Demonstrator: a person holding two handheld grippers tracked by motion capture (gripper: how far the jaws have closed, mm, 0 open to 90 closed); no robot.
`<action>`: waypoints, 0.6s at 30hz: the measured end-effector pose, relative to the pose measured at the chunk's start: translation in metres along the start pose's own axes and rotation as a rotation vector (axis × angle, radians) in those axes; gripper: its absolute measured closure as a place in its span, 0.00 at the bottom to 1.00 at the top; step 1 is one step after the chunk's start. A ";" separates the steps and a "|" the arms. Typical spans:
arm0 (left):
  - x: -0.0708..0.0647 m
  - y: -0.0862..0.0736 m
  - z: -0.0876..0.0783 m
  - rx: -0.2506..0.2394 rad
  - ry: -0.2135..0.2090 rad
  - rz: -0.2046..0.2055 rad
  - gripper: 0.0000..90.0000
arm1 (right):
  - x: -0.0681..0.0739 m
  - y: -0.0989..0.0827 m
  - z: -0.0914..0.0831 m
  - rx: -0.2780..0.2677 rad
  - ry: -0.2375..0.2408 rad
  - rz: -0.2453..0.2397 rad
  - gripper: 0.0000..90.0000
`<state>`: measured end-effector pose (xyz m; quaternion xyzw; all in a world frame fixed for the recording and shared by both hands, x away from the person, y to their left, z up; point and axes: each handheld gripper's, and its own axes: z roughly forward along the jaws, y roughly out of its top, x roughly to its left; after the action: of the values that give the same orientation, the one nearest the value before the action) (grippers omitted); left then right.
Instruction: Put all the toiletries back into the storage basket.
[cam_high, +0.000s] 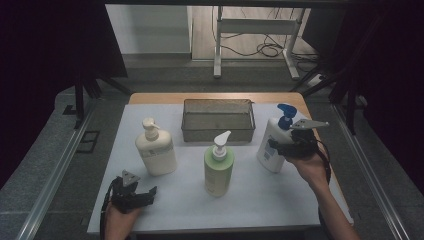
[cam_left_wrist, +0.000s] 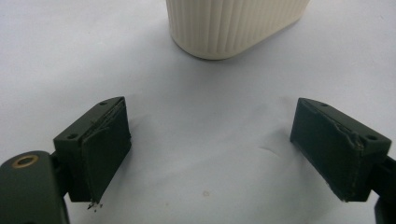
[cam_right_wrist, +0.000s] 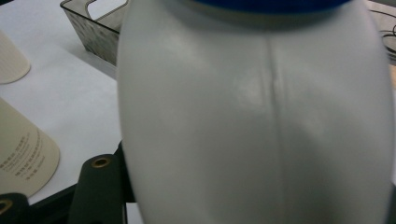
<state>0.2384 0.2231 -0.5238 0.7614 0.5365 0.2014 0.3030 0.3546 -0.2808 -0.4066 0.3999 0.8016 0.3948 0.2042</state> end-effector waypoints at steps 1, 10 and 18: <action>0.000 0.000 0.000 0.000 0.000 0.000 0.13 | 0.000 0.000 0.000 0.002 0.004 0.001 0.42; 0.000 0.000 0.000 0.000 0.000 0.000 0.13 | 0.001 0.008 -0.009 -0.016 0.025 0.000 0.42; 0.000 0.000 0.000 -0.002 -0.001 -0.003 0.13 | 0.007 0.017 -0.015 -0.019 0.043 -0.017 0.42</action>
<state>0.2384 0.2229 -0.5239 0.7603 0.5374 0.2012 0.3045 0.3492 -0.2757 -0.3843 0.3824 0.8053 0.4092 0.1943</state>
